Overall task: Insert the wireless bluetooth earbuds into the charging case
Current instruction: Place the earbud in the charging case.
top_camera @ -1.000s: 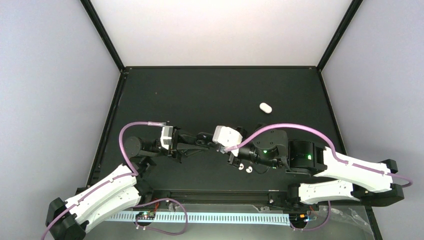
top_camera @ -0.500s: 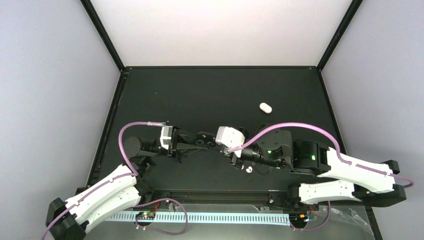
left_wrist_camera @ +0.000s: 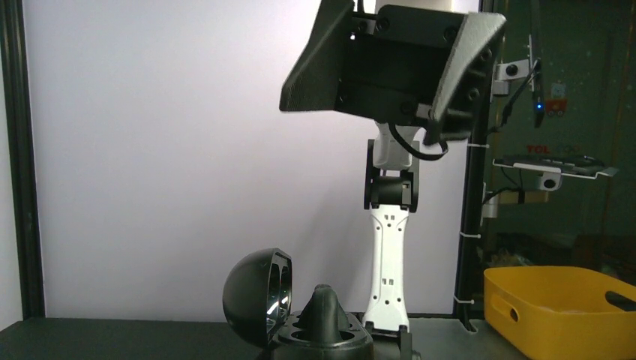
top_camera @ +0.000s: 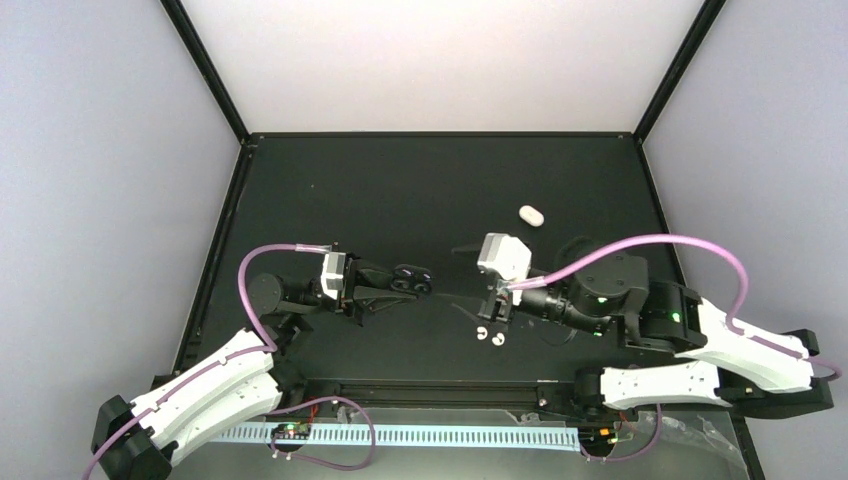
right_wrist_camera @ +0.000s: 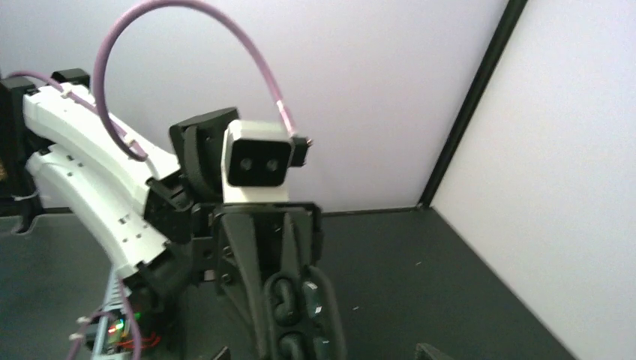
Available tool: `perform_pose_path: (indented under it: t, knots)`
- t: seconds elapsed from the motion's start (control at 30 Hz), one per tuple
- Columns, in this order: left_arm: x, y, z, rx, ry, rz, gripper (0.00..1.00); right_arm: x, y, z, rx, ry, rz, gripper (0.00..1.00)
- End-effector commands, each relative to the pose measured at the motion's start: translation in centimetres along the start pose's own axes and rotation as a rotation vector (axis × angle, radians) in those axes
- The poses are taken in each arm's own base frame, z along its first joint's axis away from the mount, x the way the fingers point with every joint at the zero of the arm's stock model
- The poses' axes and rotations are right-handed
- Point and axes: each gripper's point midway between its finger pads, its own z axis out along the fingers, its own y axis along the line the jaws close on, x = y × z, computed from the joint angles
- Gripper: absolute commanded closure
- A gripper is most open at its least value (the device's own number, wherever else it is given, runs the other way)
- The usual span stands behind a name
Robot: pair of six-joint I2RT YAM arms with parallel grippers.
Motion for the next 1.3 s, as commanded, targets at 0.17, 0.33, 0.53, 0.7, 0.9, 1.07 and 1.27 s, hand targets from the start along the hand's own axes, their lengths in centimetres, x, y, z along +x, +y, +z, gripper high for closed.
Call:
perform_pose_path:
  t: [0.17, 0.33, 0.53, 0.7, 0.9, 1.07, 1.27]
  knots:
    - [-1.8, -1.0, -0.2, 0.022, -0.06, 0.048, 0.98, 0.4, -2.8, 0.7, 0.18, 0.032, 0.022, 0.27]
    - [-2.0, -1.2, -0.3, 0.028, -0.062, 0.05, 0.98, 1.3, -3.0, 1.6, 0.206, 0.07, 0.03, 0.21]
    - [-2.0, -1.3, -0.3, 0.028, -0.062, 0.051, 0.99, 1.6, -3.0, 1.9, 0.208, 0.081, 0.032, 0.19]
    - [-2.2, -1.4, -0.3, 0.029, -0.065, 0.053, 0.98, 2.2, -2.8, 2.5, 0.204, 0.108, 0.025, 0.19]
    - [-2.3, -1.5, -0.4, 0.031, -0.065, 0.054, 0.99, 2.7, -2.6, 3.0, 0.204, 0.125, 0.02, 0.19]
    - [-2.4, -1.6, -0.4, 0.033, -0.067, 0.059, 0.98, 3.0, -2.8, 3.2, 0.22, 0.136, 0.015, 0.19]
    - [-2.2, -1.5, -0.4, 0.031, -0.06, 0.056, 0.98, 2.9, -3.1, 3.1, 0.239, 0.125, 0.02, 0.19]
